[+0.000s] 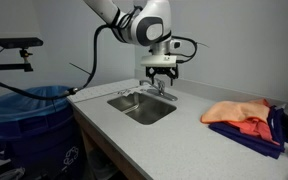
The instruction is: Lift up the tap faucet
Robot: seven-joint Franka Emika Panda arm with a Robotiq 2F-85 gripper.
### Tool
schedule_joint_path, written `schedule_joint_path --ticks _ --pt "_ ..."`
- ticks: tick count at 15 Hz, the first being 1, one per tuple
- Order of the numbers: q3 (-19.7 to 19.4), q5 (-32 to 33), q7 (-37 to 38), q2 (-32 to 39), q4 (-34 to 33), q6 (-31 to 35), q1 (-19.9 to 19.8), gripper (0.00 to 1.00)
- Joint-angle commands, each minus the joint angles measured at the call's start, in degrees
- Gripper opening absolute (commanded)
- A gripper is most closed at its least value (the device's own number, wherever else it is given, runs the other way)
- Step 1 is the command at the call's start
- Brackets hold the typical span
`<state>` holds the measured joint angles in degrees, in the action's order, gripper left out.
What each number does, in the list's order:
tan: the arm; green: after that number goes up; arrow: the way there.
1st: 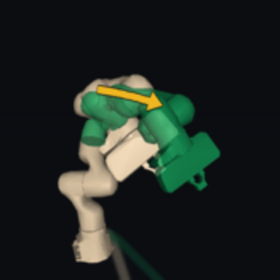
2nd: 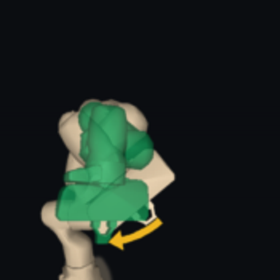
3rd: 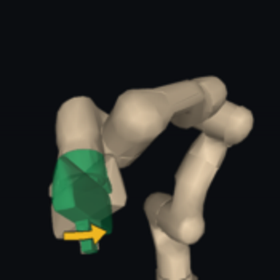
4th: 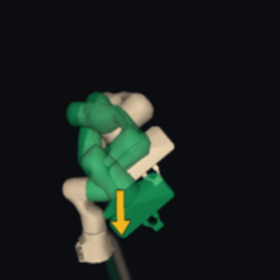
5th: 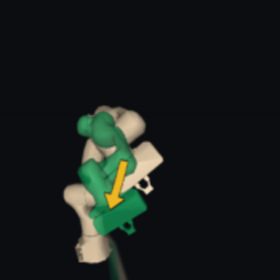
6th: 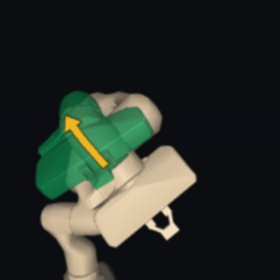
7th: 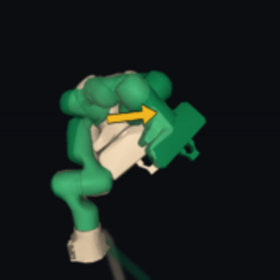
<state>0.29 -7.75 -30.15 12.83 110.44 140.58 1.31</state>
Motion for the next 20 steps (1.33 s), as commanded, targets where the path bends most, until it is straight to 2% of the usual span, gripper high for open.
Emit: schedule_joint_path --ticks 1,9,10,18,20 --pt "2.57 0.17 0.5 4.93 -5.13 3.06 -1.34 1.0" --pt "4.29 1.2 0.76 11.94 -16.72 0.9 -2.63 1.0" --pt "4.3 1.55 0.81 9.04 -12.3 2.39 -2.57 1.0" --pt "4.58 1.67 0.79 9.57 -12.58 2.38 -2.65 1.0" --pt "4.88 2.28 0.32 10.05 -11.53 4.31 -2.25 1.0"
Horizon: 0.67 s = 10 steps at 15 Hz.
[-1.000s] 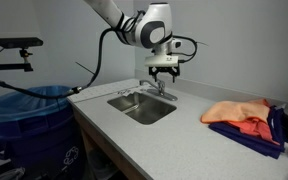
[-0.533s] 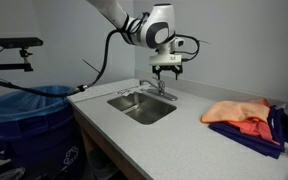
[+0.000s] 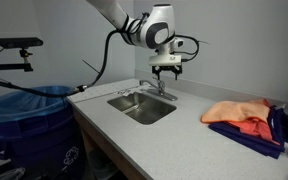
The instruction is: Lift up the tap faucet
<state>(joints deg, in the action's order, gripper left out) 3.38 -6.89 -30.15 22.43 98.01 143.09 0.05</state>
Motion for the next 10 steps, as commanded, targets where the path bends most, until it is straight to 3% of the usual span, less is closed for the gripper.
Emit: schedule_joint_path --ticks 1,4,10 --pt "2.12 1.41 0.27 0.63 1.35 2.24 -0.93 1.0" --pt "3.7 1.05 0.29 1.45 3.15 5.13 -0.48 1.0" --pt "5.32 4.71 2.85 3.71 5.23 18.26 1.43 1.0"
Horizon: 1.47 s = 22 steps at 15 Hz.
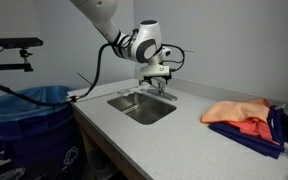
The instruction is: Lift up the tap faucet
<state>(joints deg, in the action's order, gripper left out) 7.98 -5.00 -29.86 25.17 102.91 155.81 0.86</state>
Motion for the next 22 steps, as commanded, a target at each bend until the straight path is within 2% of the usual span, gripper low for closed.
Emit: schedule_joint_path --ticks 1,10,14,15,22 --pt "0.57 3.96 2.95 1.09 0.21 6.76 0.54 1.0" --pt "-3.28 14.39 11.52 2.91 0.34 16.67 4.34 1.0" --pt "-9.75 18.14 15.15 3.56 -0.92 20.96 9.21 1.0" --pt "-10.02 17.97 14.27 3.26 -2.03 20.55 8.45 1.0" --pt "-17.16 18.47 14.75 4.3 -6.65 21.35 11.86 1.0"
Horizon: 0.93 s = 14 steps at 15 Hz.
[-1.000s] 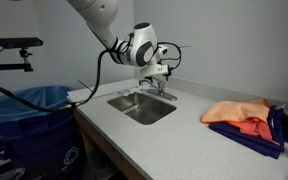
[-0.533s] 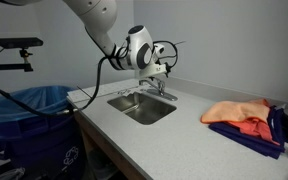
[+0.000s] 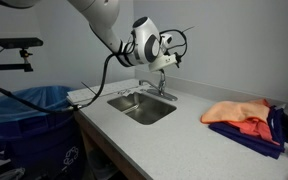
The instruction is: Lift up the tap faucet
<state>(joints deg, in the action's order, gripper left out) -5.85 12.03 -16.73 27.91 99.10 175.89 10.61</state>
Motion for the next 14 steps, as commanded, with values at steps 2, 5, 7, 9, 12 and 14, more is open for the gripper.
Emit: schedule_joint_path --ticks 2,5,7,9,12,14 --pt "-4.71 1.32 1.74 1.86 -3.54 1.52 3.05 1.0" --pt "-5.49 0.93 1.26 1.85 -4.49 1.48 3.78 1.0" --pt "-6.18 0.94 1.39 1.57 -4.65 1.87 4.68 1.0" --pt "-6.59 0.62 1.72 0.89 -4.35 1.67 5.52 1.0" --pt "0.63 0.65 1.84 -1.91 -2.9 -3.12 0.98 1.0" --pt "6.93 -5.55 -4.18 -4.49 -1.5 -7.38 -3.05 1.0"
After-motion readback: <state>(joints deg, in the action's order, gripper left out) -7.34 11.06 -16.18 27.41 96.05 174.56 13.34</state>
